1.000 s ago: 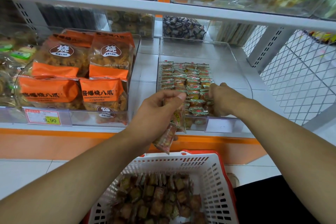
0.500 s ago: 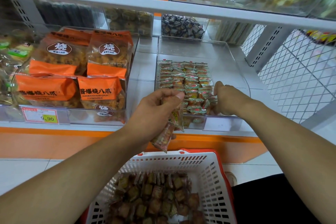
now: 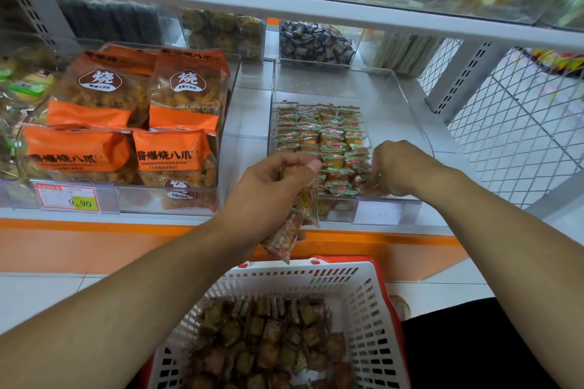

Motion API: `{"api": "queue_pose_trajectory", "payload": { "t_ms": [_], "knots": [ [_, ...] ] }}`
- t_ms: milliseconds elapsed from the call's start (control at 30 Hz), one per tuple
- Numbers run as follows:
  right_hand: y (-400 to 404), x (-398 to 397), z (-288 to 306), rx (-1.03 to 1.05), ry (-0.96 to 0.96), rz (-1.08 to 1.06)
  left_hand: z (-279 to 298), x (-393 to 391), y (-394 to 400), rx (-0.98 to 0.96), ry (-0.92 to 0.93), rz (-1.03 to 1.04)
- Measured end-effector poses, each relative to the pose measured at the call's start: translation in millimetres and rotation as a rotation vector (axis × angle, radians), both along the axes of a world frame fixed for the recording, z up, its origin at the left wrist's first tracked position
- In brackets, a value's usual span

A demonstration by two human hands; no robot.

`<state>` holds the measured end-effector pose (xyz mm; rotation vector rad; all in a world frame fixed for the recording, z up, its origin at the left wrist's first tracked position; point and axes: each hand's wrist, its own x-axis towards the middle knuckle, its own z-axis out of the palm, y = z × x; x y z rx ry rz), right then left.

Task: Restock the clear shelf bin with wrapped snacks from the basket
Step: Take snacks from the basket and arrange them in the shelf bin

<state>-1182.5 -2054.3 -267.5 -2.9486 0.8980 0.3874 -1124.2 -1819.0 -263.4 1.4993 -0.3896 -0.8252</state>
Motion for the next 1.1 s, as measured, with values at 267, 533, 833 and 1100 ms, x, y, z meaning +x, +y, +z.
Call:
{"api": "queue_pose_trajectory", "payload": {
  "t_ms": [267, 533, 833, 1100],
  "knots": [
    [2, 3, -2, 0.001, 0.009, 0.003, -1, 0, 1, 0.014, -0.002, 0.004],
    [5, 3, -9, 0.018, 0.033, 0.039, 4, -4, 2, 0.030, 0.081, 0.005],
    [28, -11, 34, 0.598, -0.502, -0.052, 7, 11, -6, -0.011, 0.127, -0.050],
    [78, -26, 38, 1.289, -0.483, -0.099, 3, -1, -3, -0.126, 0.053, 0.082]
  ]
}}
